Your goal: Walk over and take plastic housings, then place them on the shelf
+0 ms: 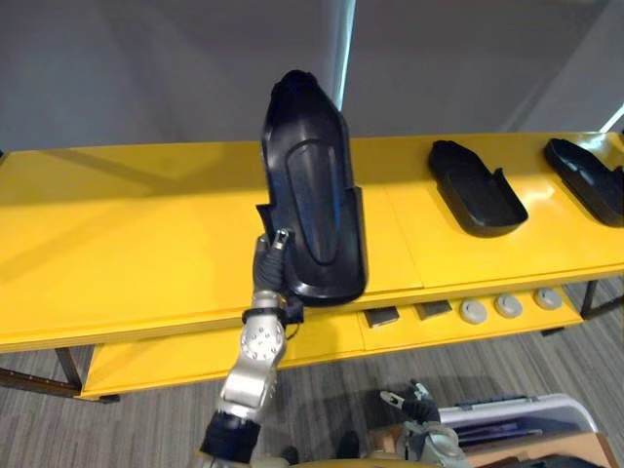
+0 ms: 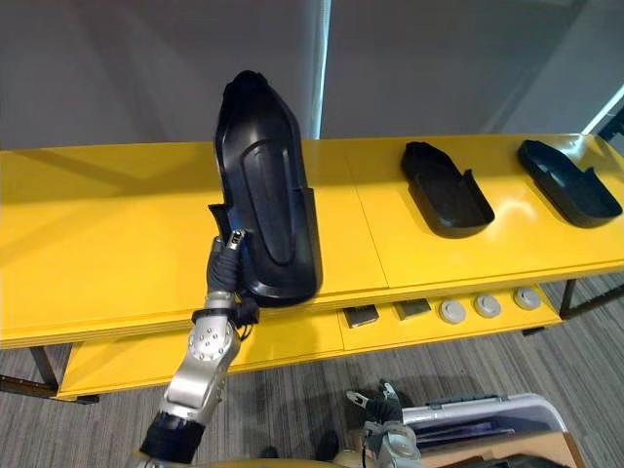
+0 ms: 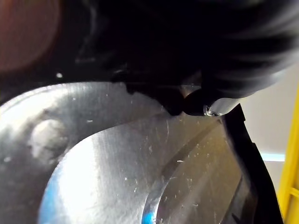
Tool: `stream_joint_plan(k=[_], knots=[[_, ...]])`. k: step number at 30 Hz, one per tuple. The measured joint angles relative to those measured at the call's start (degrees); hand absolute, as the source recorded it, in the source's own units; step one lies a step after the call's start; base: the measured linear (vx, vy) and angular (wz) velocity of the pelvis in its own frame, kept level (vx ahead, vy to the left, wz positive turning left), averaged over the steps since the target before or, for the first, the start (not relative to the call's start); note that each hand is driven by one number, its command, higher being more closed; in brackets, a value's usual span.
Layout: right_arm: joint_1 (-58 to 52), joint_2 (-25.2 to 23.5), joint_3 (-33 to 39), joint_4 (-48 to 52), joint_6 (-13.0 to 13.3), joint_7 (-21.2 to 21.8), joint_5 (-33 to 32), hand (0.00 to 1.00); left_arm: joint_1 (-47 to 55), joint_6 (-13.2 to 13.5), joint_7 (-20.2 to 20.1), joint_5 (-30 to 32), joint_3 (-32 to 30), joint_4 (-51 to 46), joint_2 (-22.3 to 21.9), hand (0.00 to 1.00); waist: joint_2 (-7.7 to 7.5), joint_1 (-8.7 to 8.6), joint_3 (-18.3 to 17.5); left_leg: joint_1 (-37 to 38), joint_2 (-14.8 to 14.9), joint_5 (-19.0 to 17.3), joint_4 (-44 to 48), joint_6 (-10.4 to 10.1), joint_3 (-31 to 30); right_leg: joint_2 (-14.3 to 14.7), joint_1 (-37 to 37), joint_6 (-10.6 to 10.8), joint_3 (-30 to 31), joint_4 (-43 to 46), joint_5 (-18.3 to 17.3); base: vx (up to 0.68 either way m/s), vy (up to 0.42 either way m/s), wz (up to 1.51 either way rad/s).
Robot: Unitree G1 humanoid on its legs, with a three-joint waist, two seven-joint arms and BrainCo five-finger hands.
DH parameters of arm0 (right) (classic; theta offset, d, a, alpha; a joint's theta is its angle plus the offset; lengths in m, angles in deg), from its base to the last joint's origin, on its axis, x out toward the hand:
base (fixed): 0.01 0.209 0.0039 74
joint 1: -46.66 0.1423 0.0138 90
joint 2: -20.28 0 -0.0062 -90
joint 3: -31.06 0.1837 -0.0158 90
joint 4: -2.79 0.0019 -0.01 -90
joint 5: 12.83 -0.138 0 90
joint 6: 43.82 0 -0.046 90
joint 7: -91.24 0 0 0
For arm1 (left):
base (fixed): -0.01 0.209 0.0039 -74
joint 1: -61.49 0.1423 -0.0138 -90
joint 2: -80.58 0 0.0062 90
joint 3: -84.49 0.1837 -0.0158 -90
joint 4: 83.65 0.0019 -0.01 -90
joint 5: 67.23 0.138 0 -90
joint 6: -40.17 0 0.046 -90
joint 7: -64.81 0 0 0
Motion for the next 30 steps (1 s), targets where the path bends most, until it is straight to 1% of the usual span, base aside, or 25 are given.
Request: stream_joint_plan(k=[1, 4, 7, 8, 9, 10, 12, 15, 18, 20, 22, 23, 24, 26, 28, 30], knots=[[0.0, 0.07, 0.02, -0.02, -0.01, 0.08, 0.02, 0.0, -1.54, -0.7, 0.91, 1.08, -1.29, 2.07, 0.24, 1.0, -0.03, -0.16, 0.02, -0.32, -0.19, 0.69, -0.53, 0.22, 0.15, 0.06, -0.02, 0.0, 0.59, -1.26, 1.19, -0.12, 0.034, -0.1], [-0.09, 0.22, -0.01, 0.0, -0.05, 0.16, 0.09, 0.0, -2.16, -1.56, 2.25, 1.46, -3.63, 4.02, 1.0, 1.0, 0.1, -0.94, 0.08, -0.66, -0.45, 1.76, -1.22, 0.0, 0.47, -0.08, -0.24, 0.44, 1.59, -2.35, 1.92, -0.13, 0.017, -0.05], [-0.02, 0.69, -0.08, 0.35, -0.04, 0.17, 0.11, 0.0, -5.01, -2.19, 3.38, 1.53, -6.25, 7.93, 1.61, 1.0, 0.14, -1.34, 0.12, -1.36, -0.35, 3.28, -3.39, -0.84, 0.34, 0.05, -1.92, 0.1, 1.67, -2.52, 2.66, -0.11, -0.024, 0.0], [-0.03, 0.9, -0.08, 0.49, -0.04, 0.23, 0.13, 0.0, -6.58, -3.0, 3.68, 1.55, -7.28, 9.51, 1.86, 1.0, 0.13, -1.52, 0.15, -1.64, -0.29, 4.26, -4.45, -0.88, 0.34, 0.18, -2.5, 0.3, 1.71, -3.03, 2.91, -0.1, -0.044, -0.04], [-0.04, 1.03, -0.12, 0.52, -0.04, 0.34, 0.2, 0.0, -7.61, -3.72, 4.03, 1.56, -7.84, 10.53, 2.36, 1.0, 0.11, -1.84, 0.16, -1.75, -0.19, 4.86, -5.3, -1.47, 0.36, 0.31, -2.87, 0.41, 1.83, -3.53, 3.24, -0.11, -0.054, -0.07], [-0.05, 1.11, -0.15, 0.53, -0.04, 0.52, 0.26, 0.0, -8.01, -4.12, 4.31, 1.56, -7.91, 10.74, 2.59, 1.0, 0.11, -1.99, 0.18, -1.81, -0.12, 4.99, -5.62, -1.62, 0.39, 0.36, -3.1, 0.43, 1.89, -3.54, 3.27, -0.07, -0.042, -0.02], [-0.05, 1.26, -0.19, 0.58, -0.04, 1.36, 0.72, 0.0, -8.66, -4.4, 4.36, 1.68, -8.57, 10.79, 3.42, 1.0, 0.01, -3.03, 0.34, -1.7, 0.2, 5.54, -6.81, -1.99, 0.39, 0.64, -3.21, 0.66, 1.82, -4.08, 3.43, -0.02, -0.018, 0.01], [-0.58, 1.65, -1.21, 2.14, 0.05, 1.57, 0.76, 0.0, -13.43, -5.59, 4.38, 2.45, -9.29, 13.62, 3.27, 1.0, -0.1, -3.04, 0.87, -2.68, 0.41, 5.66, -7.16, -2.17, 0.29, 0.98, -4.42, 0.77, 2.25, -4.29, 3.55, -0.01, -0.01, -0.04], [-0.59, 1.68, -1.46, 2.93, 0.2, 2.29, 1.17, 0.0, -18.19, -6.55, 4.42, 3.54, -10.09, 16.03, 3.48, 1.0, -0.06, -3.17, 1.79, -2.88, 0.62, 6.22, -8.23, -2.84, 0.28, 1.19, -5.61, 0.75, 2.59, -3.63, 3.78, 0.02, 0.014, -0.07], [-0.6, 1.71, -1.47, 3.45, 0.33, 2.42, 1.17, 0.0, -20.67, -6.74, 4.41, 3.62, -10.32, 17.21, 3.63, 1.0, -0.04, -3.18, 2.38, -3.23, 0.78, 6.79, -8.23, -2.7, 0.33, 1.35, -6.16, 0.53, 2.61, -3.25, 3.83, 0.05, 0.038, -0.07], [-0.63, 1.73, -1.48, 4.8, 0.38, 2.42, 1.16, 0.0, -22.77, -6.81, 4.43, 3.68, -10.56, 17.58, 3.63, 1.0, -0.11, -3.72, 3.58, -3.45, 0.79, 6.79, -8.23, -2.7, 0.49, 1.39, -6.49, -0.13, 2.74, -3.13, 4.28, 0.06, 0.059, -0.06], [-0.64, 1.73, -1.48, 4.95, 0.47, 2.42, 1.15, 0.0, -23.22, -6.82, 4.45, 3.68, -10.68, 17.88, 3.64, 1.0, -0.11, -3.79, 3.58, -3.75, 0.78, 6.78, -8.23, -2.68, 0.58, 1.39, -6.88, -0.15, 2.86, -3.0, 4.29, 0.06, 0.068, -0.1], [-0.6, 1.73, -1.52, 5.09, 0.76, 2.42, 1.15, 0.0, -24.57, -6.85, 4.5, 3.69, -11.0, 19.3, 3.66, 0.0, -0.12, -3.94, 3.6, -4.32, 0.76, 6.99, -8.22, -2.39, 0.73, 1.38, -7.63, -0.21, 3.0, -2.69, 4.33, 0.06, 0.074, -0.1], [-0.55, 1.72, -1.85, 5.1, 0.79, 2.4, 1.14, 0.0, -25.67, -7.34, 4.92, 3.76, -11.73, 20.39, 3.77, 0.0, -0.15, -4.47, 3.76, -4.42, 0.74, 7.0, -8.2, -2.4, 1.03, 1.33, -8.03, -0.59, 3.18, -2.22, 4.07, 0.06, 0.077, -0.06], [-0.7, 1.74, -1.88, 5.1, 0.88, 2.35, 1.12, 0.0, -27.16, -7.57, 5.83, 3.8, -11.93, 21.07, 3.85, 0.0, -0.08, -4.49, 3.83, -4.31, 0.72, 7.01, -8.2, -2.39, 1.2, 1.32, -8.08, -0.81, 3.52, -1.97, 3.91, 0.06, 0.068, -0.03], [-0.51, 1.74, -2.48, 5.6, 1.21, 2.26, 1.11, 0.0, -29.45, -7.78, 6.28, 3.77, -12.09, 21.99, 3.92, 0.0, -0.14, -4.47, 4.96, -4.17, 0.7, 6.99, -8.19, -2.4, 1.19, 1.21, -8.31, -1.28, 3.95, -1.04, 3.54, 0.05, 0.086, 0.0]])
